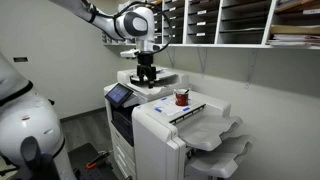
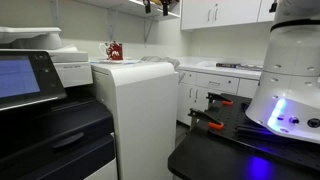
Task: Move the mug cup forward
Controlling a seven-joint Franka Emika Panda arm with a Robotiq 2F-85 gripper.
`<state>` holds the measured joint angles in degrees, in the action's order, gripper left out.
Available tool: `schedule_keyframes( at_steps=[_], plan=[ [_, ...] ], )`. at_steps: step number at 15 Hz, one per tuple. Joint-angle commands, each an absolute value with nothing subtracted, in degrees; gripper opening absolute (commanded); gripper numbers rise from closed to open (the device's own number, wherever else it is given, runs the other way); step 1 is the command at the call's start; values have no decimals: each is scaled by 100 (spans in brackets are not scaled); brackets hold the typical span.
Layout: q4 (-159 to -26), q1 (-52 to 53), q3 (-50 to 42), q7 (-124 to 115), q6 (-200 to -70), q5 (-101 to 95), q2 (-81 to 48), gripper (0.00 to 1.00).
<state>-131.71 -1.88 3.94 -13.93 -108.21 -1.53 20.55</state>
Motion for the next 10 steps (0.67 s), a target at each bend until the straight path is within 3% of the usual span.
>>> schedule_keyframes(
  at_steps=[1,5,10],
  plan=[
    [-13158,-152,361,-1401,-10808,-164,2052,100],
    [-13158,-152,361,-1401,-10809,-164,2052,100],
    [-12543,-343,293,-2772,-12013,216,910,100]
  ],
)
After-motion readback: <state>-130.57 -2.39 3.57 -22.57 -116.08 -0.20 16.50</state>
